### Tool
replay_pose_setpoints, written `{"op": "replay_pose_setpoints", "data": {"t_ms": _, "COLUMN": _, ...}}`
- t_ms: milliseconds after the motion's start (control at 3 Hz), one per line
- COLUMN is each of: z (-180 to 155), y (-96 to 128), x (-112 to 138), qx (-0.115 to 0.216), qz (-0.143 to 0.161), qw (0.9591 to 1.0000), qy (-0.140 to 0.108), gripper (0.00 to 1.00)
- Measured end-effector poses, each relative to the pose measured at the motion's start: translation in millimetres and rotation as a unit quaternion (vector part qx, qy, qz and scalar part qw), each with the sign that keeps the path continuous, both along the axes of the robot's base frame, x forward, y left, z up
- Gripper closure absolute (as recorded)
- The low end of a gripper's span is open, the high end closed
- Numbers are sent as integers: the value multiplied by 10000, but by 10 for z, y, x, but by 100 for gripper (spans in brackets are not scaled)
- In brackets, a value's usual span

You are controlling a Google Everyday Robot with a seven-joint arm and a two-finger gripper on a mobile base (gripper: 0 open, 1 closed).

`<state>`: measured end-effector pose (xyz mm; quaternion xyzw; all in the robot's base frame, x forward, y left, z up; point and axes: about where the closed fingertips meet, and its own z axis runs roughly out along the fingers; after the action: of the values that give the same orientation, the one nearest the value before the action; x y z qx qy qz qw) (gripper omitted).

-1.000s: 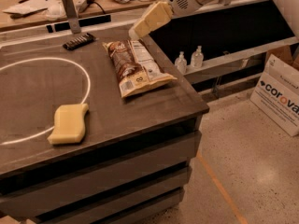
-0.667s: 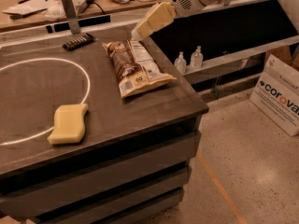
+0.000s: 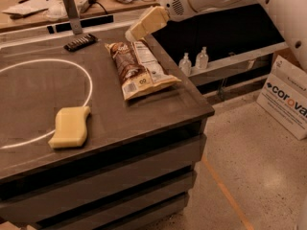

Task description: Move rxbar chocolate near sponge

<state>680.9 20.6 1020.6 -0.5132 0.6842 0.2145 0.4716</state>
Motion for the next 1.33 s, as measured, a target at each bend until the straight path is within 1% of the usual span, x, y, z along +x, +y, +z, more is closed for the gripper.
{"op": "replay_pose_setpoints", "data": {"t_ms": 333, "z": -165, "y": 221, "x": 279, "qx": 233, "qz": 244, "qw": 9991, "qy": -246, "gripper": 0}}
{"op": "replay_pose_setpoints", "data": {"t_ms": 667, "z": -395, "y": 386, "x": 489, "qx": 240, "qz": 344, "qw": 9982, "qy": -438, "gripper": 0}}
{"op": "replay_pose_setpoints", "data": {"t_ms": 1000, "z": -600, "y": 552, "x": 704, "qx": 56, "qz": 150, "qw": 9987, "qy": -482, "gripper": 0}}
{"op": "replay_pose_setpoints", "data": {"t_ms": 1333, "z": -812, "y": 739, "x": 918, "qx": -185, "qz": -222, "qw": 9987, "qy": -416, "gripper": 0}}
